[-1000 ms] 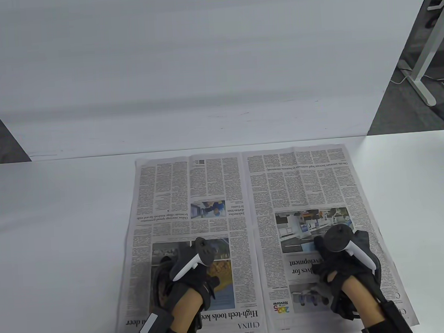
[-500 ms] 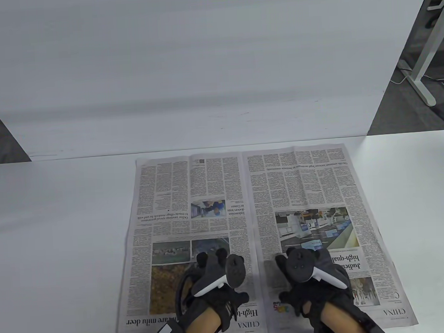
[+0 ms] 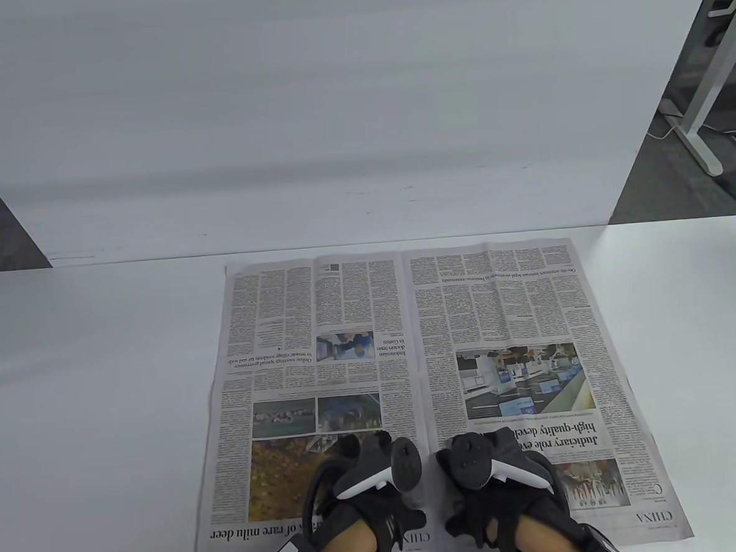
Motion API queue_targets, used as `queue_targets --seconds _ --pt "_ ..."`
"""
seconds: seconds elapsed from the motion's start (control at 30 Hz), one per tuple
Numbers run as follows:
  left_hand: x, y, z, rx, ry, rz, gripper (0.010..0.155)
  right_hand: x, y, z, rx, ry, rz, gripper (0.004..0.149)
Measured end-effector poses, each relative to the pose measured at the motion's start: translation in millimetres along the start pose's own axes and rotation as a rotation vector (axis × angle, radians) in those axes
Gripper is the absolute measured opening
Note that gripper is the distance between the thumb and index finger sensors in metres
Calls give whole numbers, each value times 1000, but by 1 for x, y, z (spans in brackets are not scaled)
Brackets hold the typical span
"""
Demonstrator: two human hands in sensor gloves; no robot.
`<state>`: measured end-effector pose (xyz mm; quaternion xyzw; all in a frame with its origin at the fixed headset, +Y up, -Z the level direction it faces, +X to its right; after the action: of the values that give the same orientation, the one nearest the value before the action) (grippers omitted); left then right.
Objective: Unfold folded newspaper and lay flat
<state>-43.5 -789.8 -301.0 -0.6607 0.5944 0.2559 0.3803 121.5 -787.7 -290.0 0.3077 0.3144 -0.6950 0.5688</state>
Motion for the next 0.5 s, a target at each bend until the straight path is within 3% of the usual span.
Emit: queue_targets --seconds 0.3,0.5 --pt "0 5 0 -7 27 22 94 0 4 -2 1 -19 23 99" --pt "-1 29 -1 -52 55 68 98 2 19 -4 12 -30 54 103"
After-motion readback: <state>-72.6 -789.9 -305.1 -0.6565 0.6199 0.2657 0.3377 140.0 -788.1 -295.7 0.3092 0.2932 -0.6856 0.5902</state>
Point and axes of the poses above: the tracker on the back of each hand, its own y axis roughly to the little-finger side, its own x axis roughly from the wrist to the fingertips, z = x × y, the point moved 2 cm from there along x, roughly from the wrist to the fingertips, and after that the axes turned 9 degrees about z, right-handed, at the moved point
